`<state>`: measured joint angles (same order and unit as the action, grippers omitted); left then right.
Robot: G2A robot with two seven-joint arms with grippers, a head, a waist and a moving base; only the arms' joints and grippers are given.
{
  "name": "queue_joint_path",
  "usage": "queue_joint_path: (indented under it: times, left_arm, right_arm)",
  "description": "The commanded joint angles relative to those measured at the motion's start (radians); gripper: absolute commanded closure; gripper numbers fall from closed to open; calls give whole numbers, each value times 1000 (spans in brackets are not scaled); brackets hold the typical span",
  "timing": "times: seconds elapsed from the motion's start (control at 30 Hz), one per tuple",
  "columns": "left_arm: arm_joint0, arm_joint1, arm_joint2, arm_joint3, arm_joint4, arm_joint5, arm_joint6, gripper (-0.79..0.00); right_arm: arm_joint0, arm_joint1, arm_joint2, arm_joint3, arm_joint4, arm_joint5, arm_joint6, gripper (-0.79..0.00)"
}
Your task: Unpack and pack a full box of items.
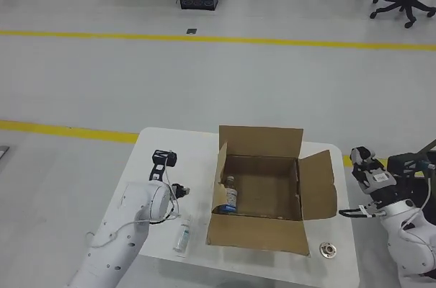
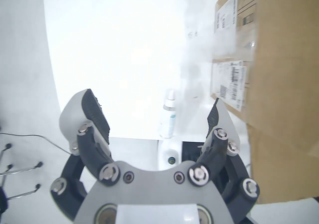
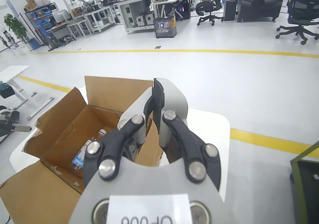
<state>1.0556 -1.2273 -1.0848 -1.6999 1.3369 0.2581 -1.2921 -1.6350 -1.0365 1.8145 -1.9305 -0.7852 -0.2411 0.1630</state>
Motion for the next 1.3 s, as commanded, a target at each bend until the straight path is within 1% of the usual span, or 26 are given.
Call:
queue_joint_path:
  times: [0.0, 0.53, 0.6, 0.7, 0.77, 0.83, 0.93, 1.0, 1.07, 1.17, 1.23, 1.27]
  left_arm:
    - [12, 1, 16, 1, 94, 2, -3, -785]
    - [14, 1, 16, 1, 92, -1, 4, -785]
    - [27, 0, 6, 4, 53, -25, 30, -785]
    - [31, -4, -31, 11, -76, -52, 10, -785]
    - [30, -3, -45, 27, -96, -69, -2, -785]
    - [35, -2, -43, 42, -87, -84, -18, -785]
    - [42, -3, -33, 84, -106, -97, -77, -785]
    - [37, -6, -5, 119, -87, -113, -117, -785]
    - [34, -11, 32, 145, -72, -122, -135, -785]
    - [21, -22, 60, 184, -122, -128, -150, -785]
    - [9, -27, 74, 210, -126, -133, -141, -785]
    - [4, -29, 85, 226, -101, -129, -134, -785]
  right_arm:
    - [7, -1, -4, 4, 0, -2, 3, 0]
    - [30, -8, -23, 30, 6, -6, 17, 0]
    - [30, -9, -22, 34, 4, -7, 18, 0]
    - [30, -10, -18, 41, 5, -4, 21, 0]
    - [30, -10, -17, 43, 5, -4, 24, 0]
    - [29, -11, -16, 47, 6, -5, 27, 0]
    - [30, -12, -17, 51, 8, -3, 34, 0]
    - [32, -13, -19, 54, 9, -5, 39, 0]
    - [35, -13, -22, 57, 7, -6, 43, 0]
    - [38, -14, -25, 59, 7, -7, 47, 0]
    - [41, -15, -25, 59, 7, -8, 50, 0]
    - [42, -15, -25, 59, 7, -9, 50, 0]
